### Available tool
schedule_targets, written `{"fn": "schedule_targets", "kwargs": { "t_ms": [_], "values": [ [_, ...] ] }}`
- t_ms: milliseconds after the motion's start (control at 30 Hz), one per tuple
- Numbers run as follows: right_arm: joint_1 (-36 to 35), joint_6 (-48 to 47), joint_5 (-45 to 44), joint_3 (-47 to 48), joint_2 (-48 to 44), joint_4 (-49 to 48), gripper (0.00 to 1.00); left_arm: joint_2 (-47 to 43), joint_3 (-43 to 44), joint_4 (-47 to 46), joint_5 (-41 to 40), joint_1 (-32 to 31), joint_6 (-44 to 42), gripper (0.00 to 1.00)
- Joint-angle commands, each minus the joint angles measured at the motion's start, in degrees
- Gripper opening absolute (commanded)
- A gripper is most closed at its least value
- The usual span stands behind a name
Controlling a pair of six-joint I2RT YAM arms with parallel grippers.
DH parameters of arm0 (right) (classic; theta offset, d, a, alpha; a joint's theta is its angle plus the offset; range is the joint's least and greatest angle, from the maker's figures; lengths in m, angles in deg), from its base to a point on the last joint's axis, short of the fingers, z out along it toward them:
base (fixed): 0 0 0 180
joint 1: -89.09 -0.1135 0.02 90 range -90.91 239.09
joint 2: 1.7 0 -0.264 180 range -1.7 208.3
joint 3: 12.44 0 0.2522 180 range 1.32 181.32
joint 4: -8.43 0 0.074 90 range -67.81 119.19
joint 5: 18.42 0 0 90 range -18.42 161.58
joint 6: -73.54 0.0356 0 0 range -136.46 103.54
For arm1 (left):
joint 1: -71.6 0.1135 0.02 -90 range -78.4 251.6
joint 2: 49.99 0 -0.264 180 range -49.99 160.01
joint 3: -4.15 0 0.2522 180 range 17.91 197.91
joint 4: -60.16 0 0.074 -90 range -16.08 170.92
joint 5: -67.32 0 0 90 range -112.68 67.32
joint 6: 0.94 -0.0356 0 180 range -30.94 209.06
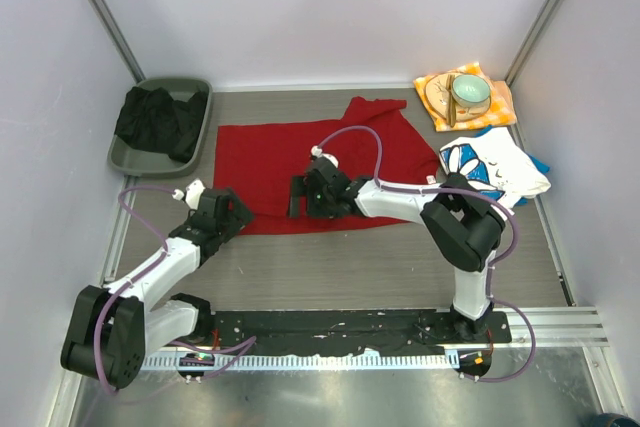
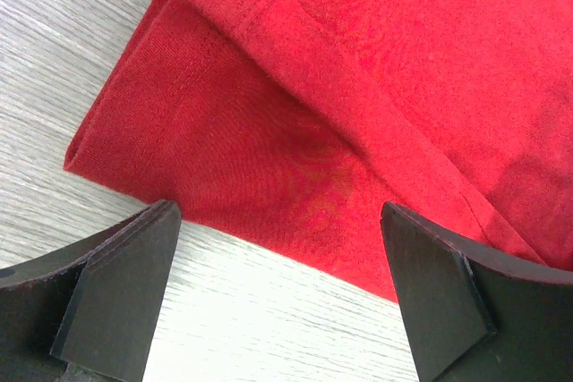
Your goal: Fold and stack the t-shirts
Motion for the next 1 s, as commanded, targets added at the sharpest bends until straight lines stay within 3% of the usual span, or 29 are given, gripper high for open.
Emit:
{"fn": "schedule_targets", "kwargs": {
  "t_ms": [0, 633, 833, 967],
  "values": [
    [1.44, -1.44, -1.11, 3.58, 2.07, -0.84, 0.98, -1.0, -0.34, 0.35, -1.63, -0.16, -0.43, 1.0],
    [6.1, -5.65, -3.66, 15.26, 10.52, -4.27, 0.98, -0.65, -0.61, -0.08, -1.63, -0.16, -0.78, 1.0],
    [7.07, -8.02, -6.91, 14.05, 4.46, -5.5, 0.99, -1.09, -0.35, 0.27, -1.28, -0.16, -0.87, 1.0],
    [7.33, -9.96, -7.18, 12.02, -2.39, -0.95, 0.99, -2.4, 1.05, 2.45, -0.4, -0.25, -0.96, 1.0]
  ]
}}
